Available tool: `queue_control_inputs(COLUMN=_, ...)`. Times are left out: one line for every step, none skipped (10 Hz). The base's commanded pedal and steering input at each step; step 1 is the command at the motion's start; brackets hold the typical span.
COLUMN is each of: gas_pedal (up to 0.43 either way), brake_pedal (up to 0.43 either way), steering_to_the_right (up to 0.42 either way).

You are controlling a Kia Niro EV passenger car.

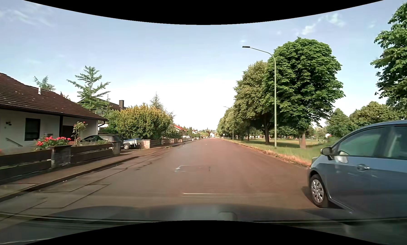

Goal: Follow the waypoints while adhering to traffic rules and regulations

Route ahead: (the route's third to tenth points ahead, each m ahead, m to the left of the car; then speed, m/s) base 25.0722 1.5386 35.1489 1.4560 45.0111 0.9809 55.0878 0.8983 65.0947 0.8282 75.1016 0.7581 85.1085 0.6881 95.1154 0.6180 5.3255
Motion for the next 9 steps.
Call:
queue_control_inputs(gas_pedal=0.177, brake_pedal=0.0, steering_to_the_right=0.023)
queue_control_inputs(gas_pedal=0.177, brake_pedal=0.0, steering_to_the_right=0.025)
queue_control_inputs(gas_pedal=0.177, brake_pedal=0.0, steering_to_the_right=0.027)
queue_control_inputs(gas_pedal=0.177, brake_pedal=0.0, steering_to_the_right=0.027)
queue_control_inputs(gas_pedal=0.177, brake_pedal=0.0, steering_to_the_right=0.027)
queue_control_inputs(gas_pedal=0.177, brake_pedal=0.0, steering_to_the_right=0.025)
queue_control_inputs(gas_pedal=0.177, brake_pedal=0.0, steering_to_the_right=0.022)
queue_control_inputs(gas_pedal=0.177, brake_pedal=0.0, steering_to_the_right=0.018)
queue_control_inputs(gas_pedal=0.189, brake_pedal=0.0, steering_to_the_right=0.016)
